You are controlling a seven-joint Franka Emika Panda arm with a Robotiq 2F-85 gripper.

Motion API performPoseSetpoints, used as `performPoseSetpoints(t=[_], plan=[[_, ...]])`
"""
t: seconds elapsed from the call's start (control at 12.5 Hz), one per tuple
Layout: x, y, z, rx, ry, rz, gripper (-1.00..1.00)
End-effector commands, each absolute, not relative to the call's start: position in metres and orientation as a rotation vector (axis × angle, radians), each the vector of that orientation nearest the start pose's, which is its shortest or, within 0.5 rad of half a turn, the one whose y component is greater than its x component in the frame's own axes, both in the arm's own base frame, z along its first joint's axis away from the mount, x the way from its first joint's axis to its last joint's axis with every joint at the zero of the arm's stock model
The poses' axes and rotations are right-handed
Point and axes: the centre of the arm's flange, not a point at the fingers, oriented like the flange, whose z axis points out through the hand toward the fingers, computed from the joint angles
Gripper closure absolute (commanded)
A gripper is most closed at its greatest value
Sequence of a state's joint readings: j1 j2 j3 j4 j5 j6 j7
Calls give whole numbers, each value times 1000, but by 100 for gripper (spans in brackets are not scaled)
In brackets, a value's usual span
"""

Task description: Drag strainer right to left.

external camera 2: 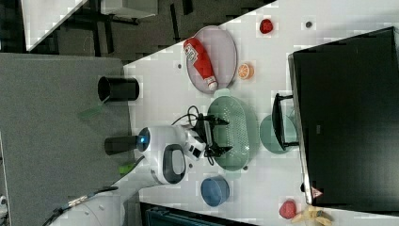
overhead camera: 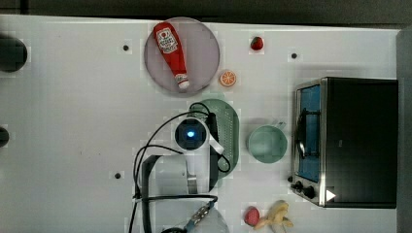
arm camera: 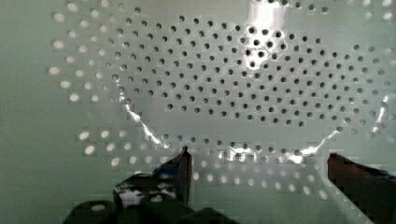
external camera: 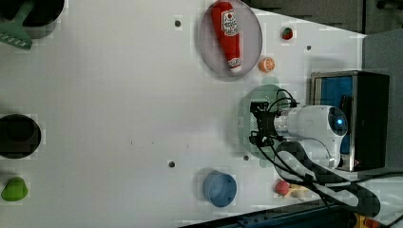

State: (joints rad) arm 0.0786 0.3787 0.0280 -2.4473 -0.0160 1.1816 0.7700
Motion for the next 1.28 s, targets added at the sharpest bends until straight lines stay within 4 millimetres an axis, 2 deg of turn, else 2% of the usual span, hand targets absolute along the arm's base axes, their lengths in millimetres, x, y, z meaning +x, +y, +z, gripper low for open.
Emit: performPoseSetpoints(t=[0.08,0.48,1.28], plan=[[468,108,157,-2348,2128,51,-100],[455,168,154,-2332,2144,61,-100],[474,260,147,-2310,2157,102,-100]])
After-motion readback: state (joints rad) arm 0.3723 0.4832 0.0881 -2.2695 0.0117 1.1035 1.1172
